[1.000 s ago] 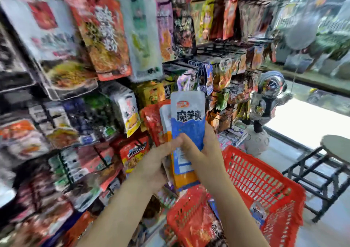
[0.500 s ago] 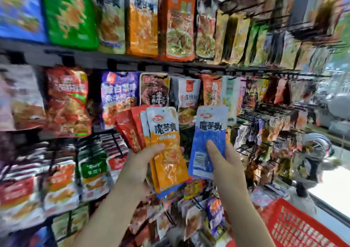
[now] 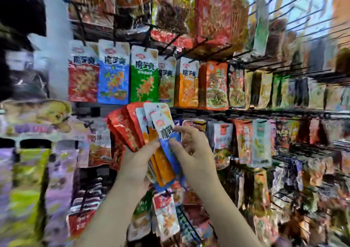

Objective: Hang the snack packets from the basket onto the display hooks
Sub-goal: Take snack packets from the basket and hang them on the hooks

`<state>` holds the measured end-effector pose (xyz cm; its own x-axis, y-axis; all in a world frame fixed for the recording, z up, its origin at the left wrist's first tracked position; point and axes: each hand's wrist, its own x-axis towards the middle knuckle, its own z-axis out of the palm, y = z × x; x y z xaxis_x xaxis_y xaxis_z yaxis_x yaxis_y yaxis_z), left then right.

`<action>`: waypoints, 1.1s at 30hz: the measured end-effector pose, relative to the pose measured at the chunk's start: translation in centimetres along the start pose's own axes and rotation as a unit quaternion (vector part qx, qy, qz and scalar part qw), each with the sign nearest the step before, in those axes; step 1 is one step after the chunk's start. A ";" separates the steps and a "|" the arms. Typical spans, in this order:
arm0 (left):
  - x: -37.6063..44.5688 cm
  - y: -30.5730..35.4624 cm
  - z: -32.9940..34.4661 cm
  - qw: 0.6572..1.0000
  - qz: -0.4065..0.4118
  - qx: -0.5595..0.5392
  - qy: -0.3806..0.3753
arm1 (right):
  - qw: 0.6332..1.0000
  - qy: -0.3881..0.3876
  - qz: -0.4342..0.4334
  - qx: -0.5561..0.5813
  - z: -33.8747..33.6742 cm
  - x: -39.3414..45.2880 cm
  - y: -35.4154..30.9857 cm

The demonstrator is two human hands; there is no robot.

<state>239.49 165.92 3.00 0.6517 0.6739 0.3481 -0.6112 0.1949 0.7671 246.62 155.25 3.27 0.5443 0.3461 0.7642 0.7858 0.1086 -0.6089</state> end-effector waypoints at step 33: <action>5.6 17.3 -7.4 0.985 0.166 0.044 0.020 | 0.975 -0.052 0.054 0.207 9.2 18.5 -12.0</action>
<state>229.21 178.34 14.24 0.4023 0.7181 0.5679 -0.7460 -0.1024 0.6581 244.58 168.91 22.70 0.5680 0.4664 0.6782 0.5276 0.4262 -0.7349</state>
